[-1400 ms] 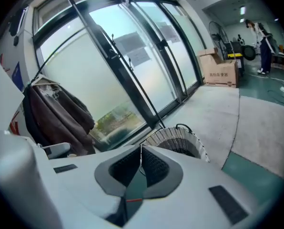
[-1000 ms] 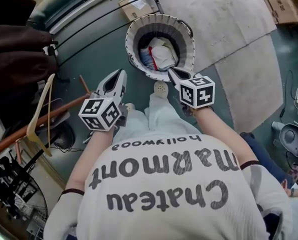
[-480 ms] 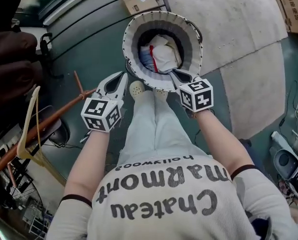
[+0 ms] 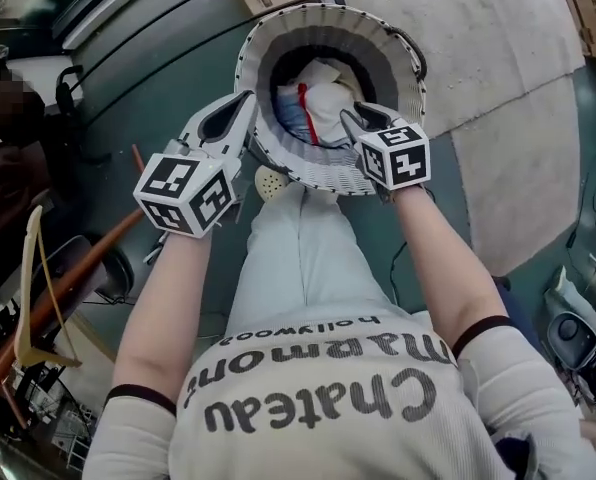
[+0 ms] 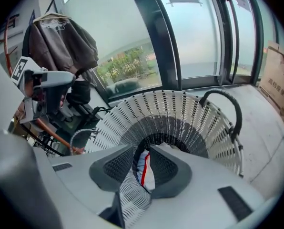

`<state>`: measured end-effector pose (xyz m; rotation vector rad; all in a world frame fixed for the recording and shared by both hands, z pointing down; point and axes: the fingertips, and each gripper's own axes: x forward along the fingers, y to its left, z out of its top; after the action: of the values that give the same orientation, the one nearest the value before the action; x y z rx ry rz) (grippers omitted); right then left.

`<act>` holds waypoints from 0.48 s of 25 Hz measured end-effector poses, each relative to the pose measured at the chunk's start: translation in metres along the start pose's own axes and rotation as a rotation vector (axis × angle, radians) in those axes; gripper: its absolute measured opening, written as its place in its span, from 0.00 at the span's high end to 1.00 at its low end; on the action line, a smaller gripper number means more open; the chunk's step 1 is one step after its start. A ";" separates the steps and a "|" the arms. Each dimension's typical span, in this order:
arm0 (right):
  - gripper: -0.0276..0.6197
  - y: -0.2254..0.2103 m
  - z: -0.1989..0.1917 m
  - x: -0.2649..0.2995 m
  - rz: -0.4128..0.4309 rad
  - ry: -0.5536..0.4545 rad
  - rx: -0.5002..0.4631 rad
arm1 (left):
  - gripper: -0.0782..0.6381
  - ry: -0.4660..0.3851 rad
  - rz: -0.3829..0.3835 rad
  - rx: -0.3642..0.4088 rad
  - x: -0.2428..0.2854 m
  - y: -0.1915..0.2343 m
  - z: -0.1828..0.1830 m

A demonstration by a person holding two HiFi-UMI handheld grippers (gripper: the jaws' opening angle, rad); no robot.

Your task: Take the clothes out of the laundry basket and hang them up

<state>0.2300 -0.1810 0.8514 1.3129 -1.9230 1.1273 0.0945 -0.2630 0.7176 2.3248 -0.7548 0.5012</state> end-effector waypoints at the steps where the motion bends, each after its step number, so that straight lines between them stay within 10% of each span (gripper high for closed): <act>1: 0.76 -0.005 -0.005 0.011 0.000 0.008 -0.002 | 0.88 -0.018 -0.007 -0.012 0.006 0.002 0.000; 12: 0.63 -0.031 -0.091 0.133 0.023 0.234 -0.076 | 0.88 -0.116 -0.075 -0.102 0.046 0.013 -0.008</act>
<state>0.2075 -0.1699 1.0142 1.0699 -1.7945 1.1530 0.1199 -0.2841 0.7529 2.2925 -0.7270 0.2901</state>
